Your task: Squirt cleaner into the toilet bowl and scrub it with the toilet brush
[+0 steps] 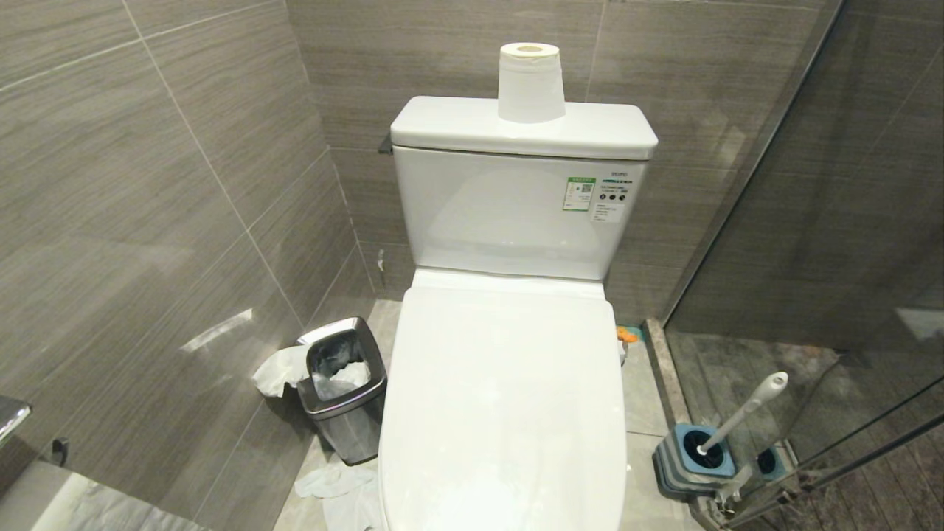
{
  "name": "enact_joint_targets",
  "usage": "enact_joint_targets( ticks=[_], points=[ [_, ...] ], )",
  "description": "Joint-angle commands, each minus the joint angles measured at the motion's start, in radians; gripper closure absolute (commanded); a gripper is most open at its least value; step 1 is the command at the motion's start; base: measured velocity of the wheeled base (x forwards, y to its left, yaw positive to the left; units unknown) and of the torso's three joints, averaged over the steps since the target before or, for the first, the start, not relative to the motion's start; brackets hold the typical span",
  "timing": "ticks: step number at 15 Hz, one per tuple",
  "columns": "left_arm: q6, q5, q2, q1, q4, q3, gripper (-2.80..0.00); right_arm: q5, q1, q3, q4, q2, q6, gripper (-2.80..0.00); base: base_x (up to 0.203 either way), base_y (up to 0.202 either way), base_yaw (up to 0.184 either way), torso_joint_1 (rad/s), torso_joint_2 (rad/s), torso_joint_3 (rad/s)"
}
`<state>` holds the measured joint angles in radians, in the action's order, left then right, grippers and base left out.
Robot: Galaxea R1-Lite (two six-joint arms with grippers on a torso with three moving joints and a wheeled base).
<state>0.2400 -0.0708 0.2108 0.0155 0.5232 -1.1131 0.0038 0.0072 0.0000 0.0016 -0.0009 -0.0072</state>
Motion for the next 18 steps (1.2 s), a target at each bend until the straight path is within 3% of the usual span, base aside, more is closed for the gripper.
enact_joint_targets(
  ticks=[1, 8, 16, 18],
  points=[
    [0.008, 0.0, -0.069, -0.009, 0.004, 0.048, 0.0, 0.001, 0.0, 0.0, 0.0, 0.001, 0.0, 0.0, 0.0, 0.0, 0.0, 0.0, 0.0, 0.0],
    [0.005, 0.036, -0.209, -0.02, -0.025, 0.317, 0.0, 0.001, 0.0, 0.0, 0.0, 0.001, 0.0, 0.0, 0.0, 0.0, 0.0, 0.0, 0.0, 0.0],
    [-0.051, 0.05, -0.209, -0.022, -0.615, 1.074, 0.0, 0.001, 0.0, 0.0, 0.0, 0.001, 0.0, 0.0, 0.0, 0.0, 0.0, 0.0, 0.0, 0.0],
    [-0.053, 0.048, -0.209, -0.021, -0.565, 1.118, 0.0, 0.001, 0.0, 0.0, 0.0, 0.001, 0.0, 0.0, 0.0, 0.0, 0.0, 0.0, 0.0, 0.0]
  ],
)
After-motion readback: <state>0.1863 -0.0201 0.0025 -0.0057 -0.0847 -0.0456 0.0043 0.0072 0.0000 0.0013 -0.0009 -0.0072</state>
